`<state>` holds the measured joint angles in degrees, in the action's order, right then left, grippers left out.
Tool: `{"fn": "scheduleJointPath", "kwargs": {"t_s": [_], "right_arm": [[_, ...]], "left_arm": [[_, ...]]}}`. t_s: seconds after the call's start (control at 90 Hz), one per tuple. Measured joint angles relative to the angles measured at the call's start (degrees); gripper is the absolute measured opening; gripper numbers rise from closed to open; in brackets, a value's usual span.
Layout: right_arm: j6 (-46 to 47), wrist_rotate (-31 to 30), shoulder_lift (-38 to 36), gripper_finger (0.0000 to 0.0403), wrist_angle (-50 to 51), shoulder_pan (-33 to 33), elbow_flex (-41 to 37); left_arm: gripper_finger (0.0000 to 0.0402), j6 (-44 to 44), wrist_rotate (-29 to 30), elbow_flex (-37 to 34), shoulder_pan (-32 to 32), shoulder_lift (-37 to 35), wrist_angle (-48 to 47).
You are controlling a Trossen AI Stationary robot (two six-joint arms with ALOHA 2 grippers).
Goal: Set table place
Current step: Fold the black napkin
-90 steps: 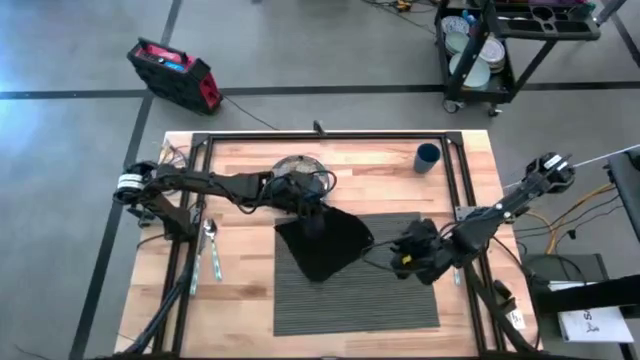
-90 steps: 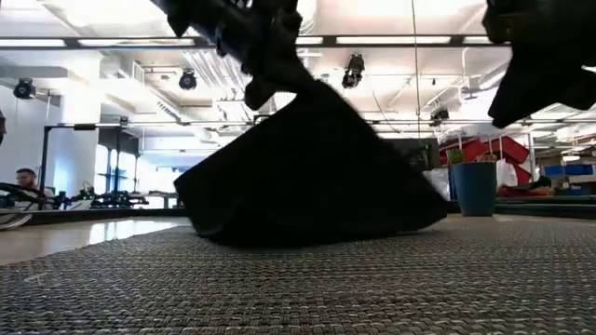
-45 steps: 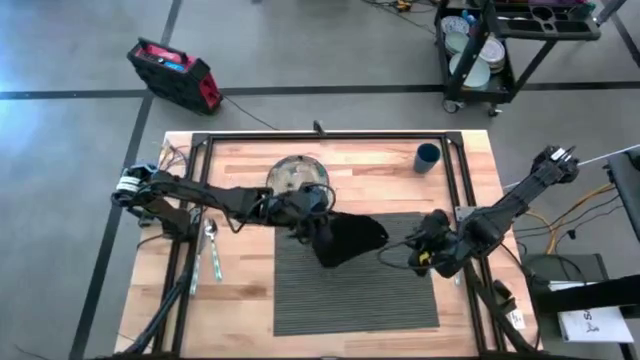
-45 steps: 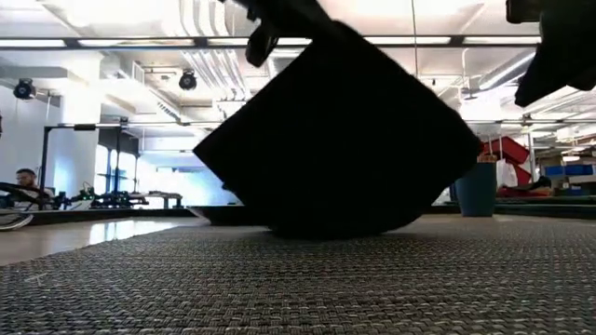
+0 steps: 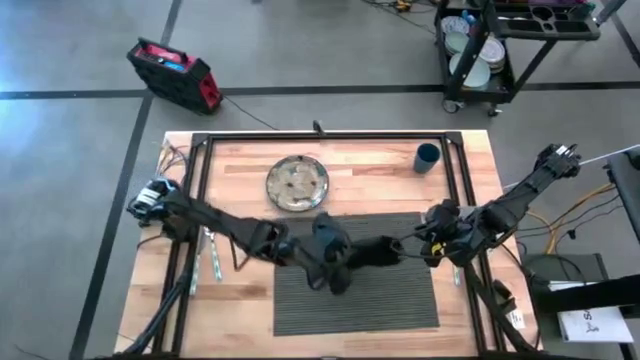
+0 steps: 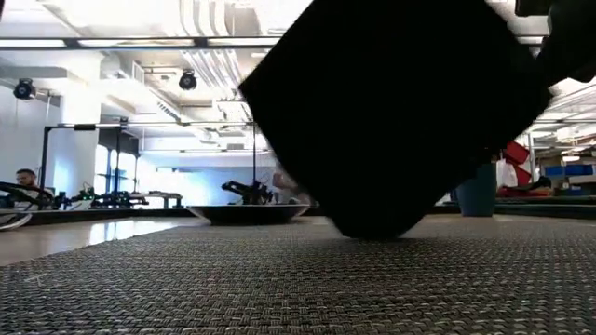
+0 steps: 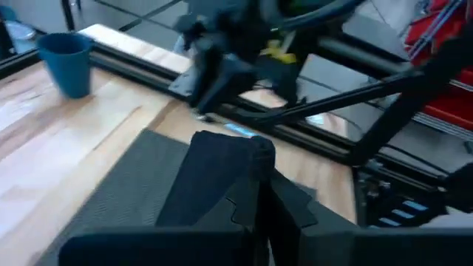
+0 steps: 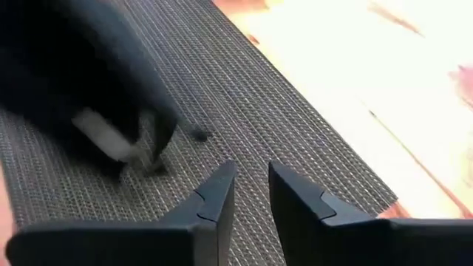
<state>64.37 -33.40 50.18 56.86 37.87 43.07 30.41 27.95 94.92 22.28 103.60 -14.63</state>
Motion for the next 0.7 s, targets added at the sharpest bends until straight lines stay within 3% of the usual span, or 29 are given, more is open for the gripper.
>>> {"fn": "scheduleJointPath", "kwargs": {"t_s": [0.189,0.333,0.444,0.7], "right_arm": [[-0.8,0.1,-1.8,0.0060,0.3,0.0,-0.1],[-1.3,-0.1,-2.3,0.0050,0.3,0.0,-0.1],[-0.9,-1.5,-2.3,0.0049,0.3,0.0,-0.1],[4.8,-6.8,-1.7,0.0065,0.0,0.0,-0.1]], "left_arm": [[0.0000,0.7,1.2,15.1,2.8,6.0,-16.3],[0.0000,1.5,1.7,21.9,3.3,9.1,-29.4],[0.0000,-0.6,2.9,22.2,2.0,10.5,-34.4],[0.0000,-11.1,2.0,12.8,-6.8,10.4,-30.7]]}}
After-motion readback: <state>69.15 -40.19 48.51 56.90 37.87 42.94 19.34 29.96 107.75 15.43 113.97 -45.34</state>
